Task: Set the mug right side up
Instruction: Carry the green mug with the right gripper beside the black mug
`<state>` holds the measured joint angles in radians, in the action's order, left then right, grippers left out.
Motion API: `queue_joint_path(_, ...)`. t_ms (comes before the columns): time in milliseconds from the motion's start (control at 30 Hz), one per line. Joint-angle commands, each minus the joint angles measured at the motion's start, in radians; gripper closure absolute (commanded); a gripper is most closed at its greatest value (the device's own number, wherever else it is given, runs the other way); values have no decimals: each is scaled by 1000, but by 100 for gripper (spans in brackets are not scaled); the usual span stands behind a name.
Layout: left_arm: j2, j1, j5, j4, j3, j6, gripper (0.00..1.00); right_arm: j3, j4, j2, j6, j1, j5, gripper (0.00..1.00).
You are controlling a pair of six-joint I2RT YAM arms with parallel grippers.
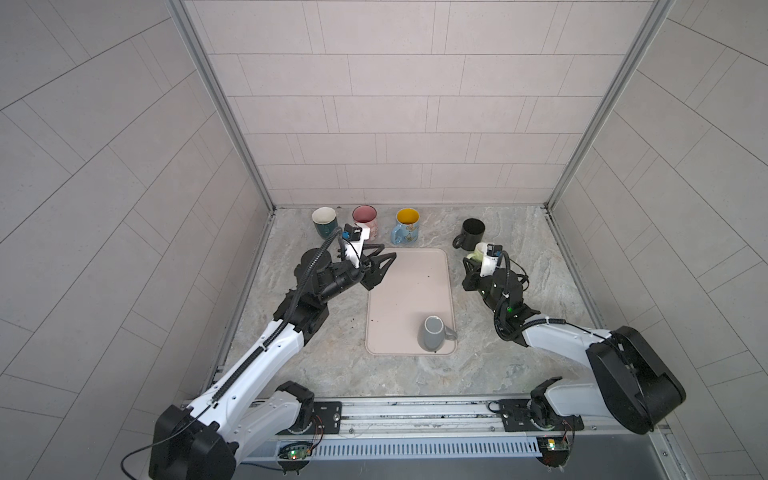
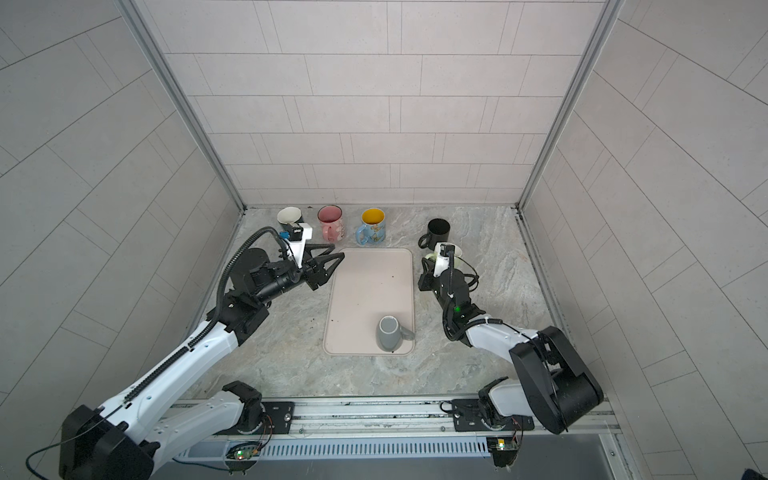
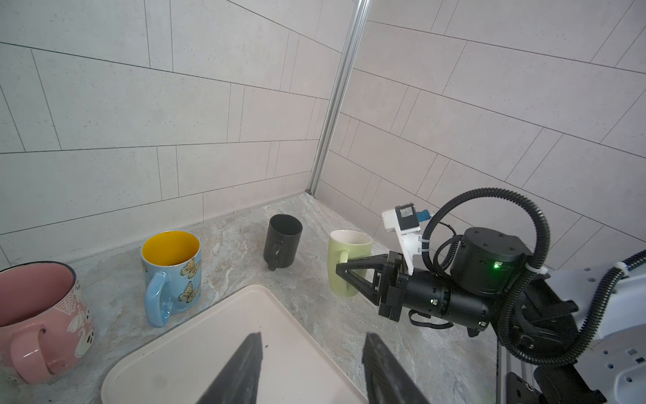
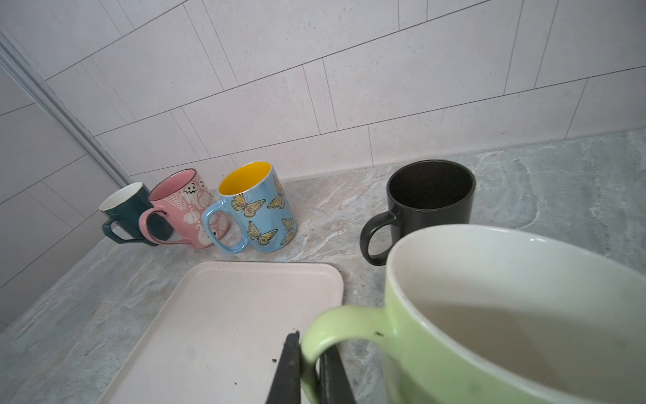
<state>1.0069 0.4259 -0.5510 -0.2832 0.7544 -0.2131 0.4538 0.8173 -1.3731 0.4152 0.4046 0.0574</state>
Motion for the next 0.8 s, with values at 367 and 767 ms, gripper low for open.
queue_joint_path(367, -18, -1, 31, -56, -28, -6, 48, -4, 429, -238, -49, 14, 133, 100)
queue_joint_path(767, -21, 0, 43, -59, -41, 2, 48, 2, 555, -386, -64, 68, 222, 100)
